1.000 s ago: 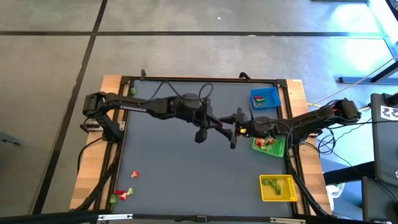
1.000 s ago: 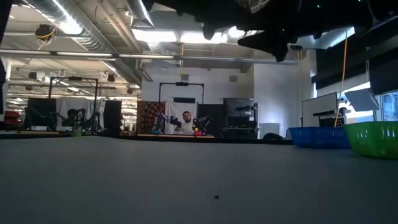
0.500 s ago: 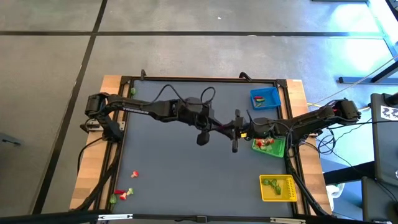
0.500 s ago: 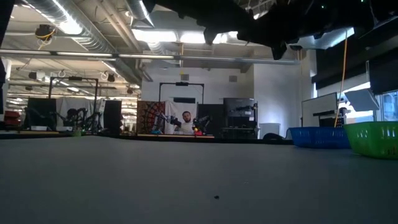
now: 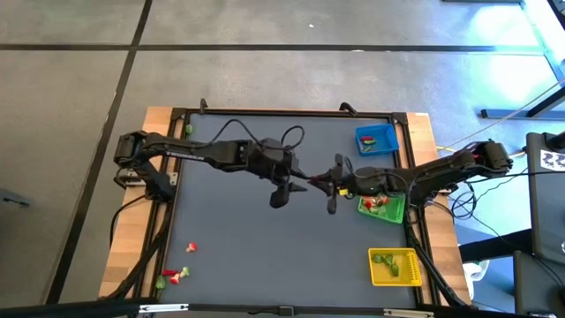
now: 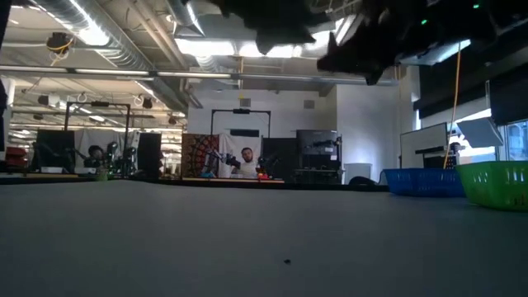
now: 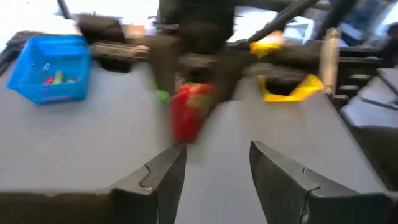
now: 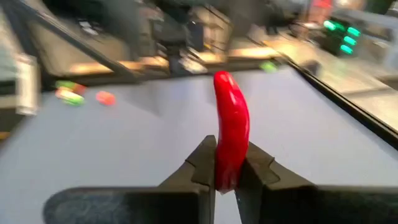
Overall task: Sort produce into baskets
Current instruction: Put the red chili pepper into the blue basket
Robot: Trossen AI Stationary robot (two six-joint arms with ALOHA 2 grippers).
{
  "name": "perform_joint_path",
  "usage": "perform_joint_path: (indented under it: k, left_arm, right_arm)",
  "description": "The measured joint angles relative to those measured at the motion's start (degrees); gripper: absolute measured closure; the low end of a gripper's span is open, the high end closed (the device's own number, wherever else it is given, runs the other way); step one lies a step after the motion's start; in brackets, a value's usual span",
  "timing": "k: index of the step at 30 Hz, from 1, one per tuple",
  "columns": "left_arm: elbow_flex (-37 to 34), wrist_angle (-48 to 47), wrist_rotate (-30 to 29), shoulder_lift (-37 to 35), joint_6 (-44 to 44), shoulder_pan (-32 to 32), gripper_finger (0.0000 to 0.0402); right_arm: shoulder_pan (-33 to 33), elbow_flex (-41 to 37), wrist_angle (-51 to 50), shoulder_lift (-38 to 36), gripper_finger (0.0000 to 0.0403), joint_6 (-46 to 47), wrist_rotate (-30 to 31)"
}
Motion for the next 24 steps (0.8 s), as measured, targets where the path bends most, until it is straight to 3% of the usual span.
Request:
perform_joint_path:
  k: [6,10,17,24]
  left_arm:
    - [0.05,-12.81,-2.34,-2.43,-0.16,-0.11,0.0217]
    - [0.07,-16.36,-4.97,-2.18,-0.15,-0.42,0.0217]
    - [0.08,-16.13,-7.27,-0.31,-0.4,-0.56,0.0217]
    - [0.07,-15.22,-7.32,1.06,-0.42,-0.68,0.0217]
  right_arm:
    - [0.03,5.87,-18.72,-1.64,0.0364,-1.59,8.24]
    - [-0.55,10.66,-32.24,-1.96,0.0369,-1.69,13.35]
    - [-6.81,16.52,-53.13,-2.02,0.0363,1.4,13.93]
    - [-17.72,17.05,-64.83,-2.27,0.0362,1.74,12.31]
